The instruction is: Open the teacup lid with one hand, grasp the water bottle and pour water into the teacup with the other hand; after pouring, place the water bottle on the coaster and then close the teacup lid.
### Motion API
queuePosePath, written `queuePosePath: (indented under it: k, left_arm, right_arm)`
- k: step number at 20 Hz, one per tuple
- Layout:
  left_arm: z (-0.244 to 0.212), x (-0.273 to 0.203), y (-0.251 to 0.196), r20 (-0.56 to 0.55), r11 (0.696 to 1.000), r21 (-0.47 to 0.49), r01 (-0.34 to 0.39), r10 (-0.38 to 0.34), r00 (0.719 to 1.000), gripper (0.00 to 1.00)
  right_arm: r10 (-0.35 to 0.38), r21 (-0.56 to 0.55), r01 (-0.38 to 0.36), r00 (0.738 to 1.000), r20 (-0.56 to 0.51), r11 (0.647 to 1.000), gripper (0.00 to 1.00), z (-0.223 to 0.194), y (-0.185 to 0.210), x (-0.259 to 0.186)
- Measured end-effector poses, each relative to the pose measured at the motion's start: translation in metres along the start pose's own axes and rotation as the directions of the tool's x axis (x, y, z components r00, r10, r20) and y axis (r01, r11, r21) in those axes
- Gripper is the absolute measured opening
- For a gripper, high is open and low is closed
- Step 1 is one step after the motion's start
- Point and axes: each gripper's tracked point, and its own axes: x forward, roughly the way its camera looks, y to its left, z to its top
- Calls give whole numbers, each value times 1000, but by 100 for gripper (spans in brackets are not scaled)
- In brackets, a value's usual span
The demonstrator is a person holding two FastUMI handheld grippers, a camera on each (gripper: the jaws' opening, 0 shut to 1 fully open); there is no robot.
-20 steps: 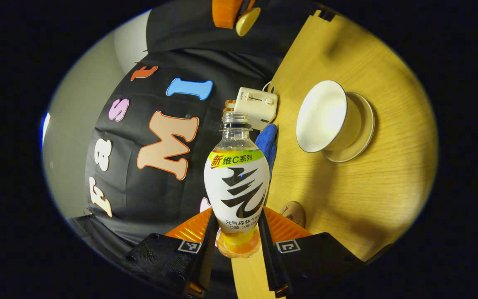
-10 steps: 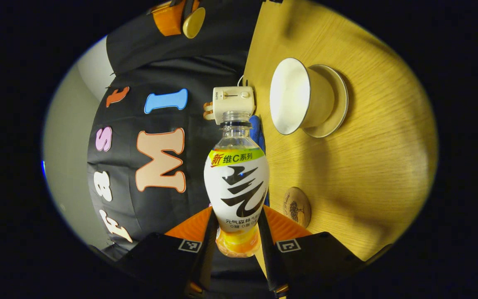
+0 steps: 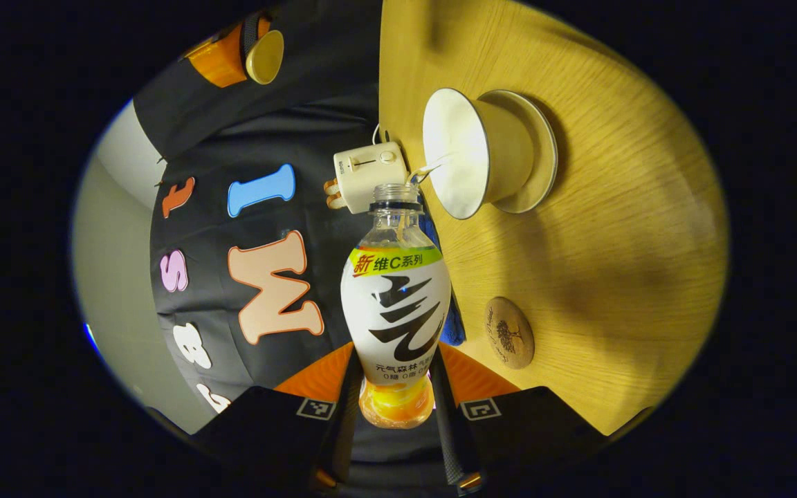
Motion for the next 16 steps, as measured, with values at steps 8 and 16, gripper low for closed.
queuePosePath:
  k: [8, 16]
  left_arm:
    - [-4, 0, 7, -21, 994, 112, 13, -11, 1000, 51]
    - [-3, 0, 11, -30, 981, 195, -8, 14, 999, 49]
  right_arm:
    - [22, -10, -22, 1000, -1, 1000, 32, 0, 10, -1]
    - [26, -6, -26, 1000, 5, 1000, 34, 4, 11, -3]
